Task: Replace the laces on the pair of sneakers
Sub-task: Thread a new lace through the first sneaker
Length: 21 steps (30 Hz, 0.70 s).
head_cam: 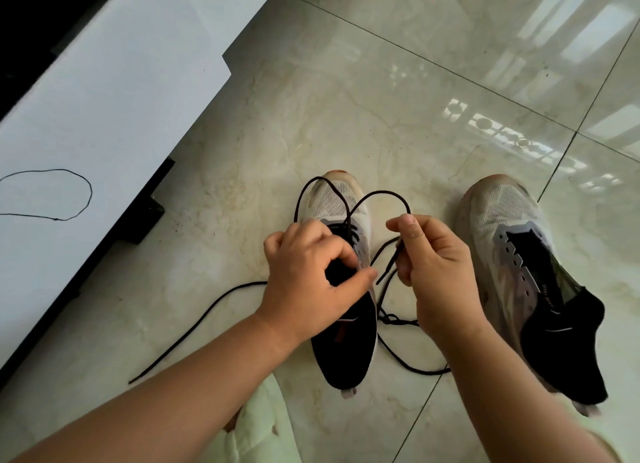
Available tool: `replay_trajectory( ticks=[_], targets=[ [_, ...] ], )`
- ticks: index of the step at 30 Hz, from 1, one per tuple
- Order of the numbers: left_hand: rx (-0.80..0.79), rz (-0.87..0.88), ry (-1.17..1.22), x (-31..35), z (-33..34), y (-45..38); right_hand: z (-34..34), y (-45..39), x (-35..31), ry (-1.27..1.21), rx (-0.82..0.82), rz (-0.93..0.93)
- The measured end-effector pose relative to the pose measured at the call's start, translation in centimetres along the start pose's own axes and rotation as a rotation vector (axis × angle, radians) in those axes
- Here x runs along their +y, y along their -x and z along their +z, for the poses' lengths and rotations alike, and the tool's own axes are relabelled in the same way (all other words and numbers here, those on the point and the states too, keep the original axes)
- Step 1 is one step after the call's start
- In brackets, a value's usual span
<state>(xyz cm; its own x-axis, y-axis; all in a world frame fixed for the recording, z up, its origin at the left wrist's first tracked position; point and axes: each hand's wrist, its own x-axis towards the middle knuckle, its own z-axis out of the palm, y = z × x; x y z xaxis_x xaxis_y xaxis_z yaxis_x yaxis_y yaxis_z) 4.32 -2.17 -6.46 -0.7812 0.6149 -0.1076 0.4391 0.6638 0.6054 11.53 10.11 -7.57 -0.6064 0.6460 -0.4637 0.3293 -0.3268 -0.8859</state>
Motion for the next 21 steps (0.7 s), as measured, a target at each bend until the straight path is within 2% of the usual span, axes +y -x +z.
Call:
replay_trajectory(
  ticks=[5,12,13,15,17,19,21],
  targets=[
    [-0.014,0.088,-0.015,1.0,0.0,-0.5,0.1,0.2,-0.8,-0.16,-0.041,0.007],
    [-0.058,0.036,0.013,0.7,0.3,-0.4,-0.1,0.0,-1.3,-0.278,-0.05,0.038],
    [-0.052,0.035,0.004,0.7,0.2,-0.4,-0.2,0.1,-1.2,-0.207,-0.023,-0.002],
    [-0.038,0.042,-0.029,0.7,0.2,-0.4,-1.0,0.6,-1.0,0.149,0.036,-0.245],
    [-0.038,0.057,-0.068,0.8,0.0,-0.7,-1.5,1.1,-0.8,0.466,-0.121,-0.497],
    [-0.048,0.07,-0.11,0.8,-0.1,-0.9,-1.4,1.4,-0.5,0.604,-0.357,-0.53],
    [-0.044,0.087,-0.129,0.7,-0.1,-1.1,-1.5,1.2,-0.3,0.692,-0.364,-0.546]
  ],
)
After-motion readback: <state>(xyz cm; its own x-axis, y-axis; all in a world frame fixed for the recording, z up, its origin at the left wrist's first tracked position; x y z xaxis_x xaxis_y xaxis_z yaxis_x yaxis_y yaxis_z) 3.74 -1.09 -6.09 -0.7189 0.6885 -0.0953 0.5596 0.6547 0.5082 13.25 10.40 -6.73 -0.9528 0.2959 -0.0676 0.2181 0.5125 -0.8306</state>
